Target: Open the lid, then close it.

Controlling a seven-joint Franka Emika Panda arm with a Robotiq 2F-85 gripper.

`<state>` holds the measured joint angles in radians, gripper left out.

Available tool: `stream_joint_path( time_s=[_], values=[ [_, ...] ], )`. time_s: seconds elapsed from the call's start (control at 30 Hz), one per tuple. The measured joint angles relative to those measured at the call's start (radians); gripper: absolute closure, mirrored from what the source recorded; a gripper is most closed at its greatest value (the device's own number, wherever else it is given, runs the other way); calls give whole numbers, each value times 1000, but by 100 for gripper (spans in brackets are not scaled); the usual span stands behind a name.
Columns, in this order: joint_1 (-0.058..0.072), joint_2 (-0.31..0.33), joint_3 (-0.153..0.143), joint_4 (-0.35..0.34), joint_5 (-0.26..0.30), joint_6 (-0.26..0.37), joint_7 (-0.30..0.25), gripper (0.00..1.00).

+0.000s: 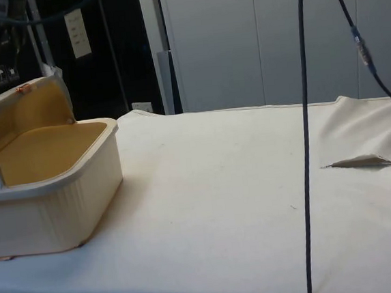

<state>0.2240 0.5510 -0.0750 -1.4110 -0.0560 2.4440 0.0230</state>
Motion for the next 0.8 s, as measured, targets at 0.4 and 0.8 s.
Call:
stream_joint_path(
  time_s=[0.4, 0.8],
  values=[
    [-4, 9, 0, -7, 65, 12, -60, 5],
    [-5, 11, 0, -7, 97, 12, -81, 72]
  ],
)
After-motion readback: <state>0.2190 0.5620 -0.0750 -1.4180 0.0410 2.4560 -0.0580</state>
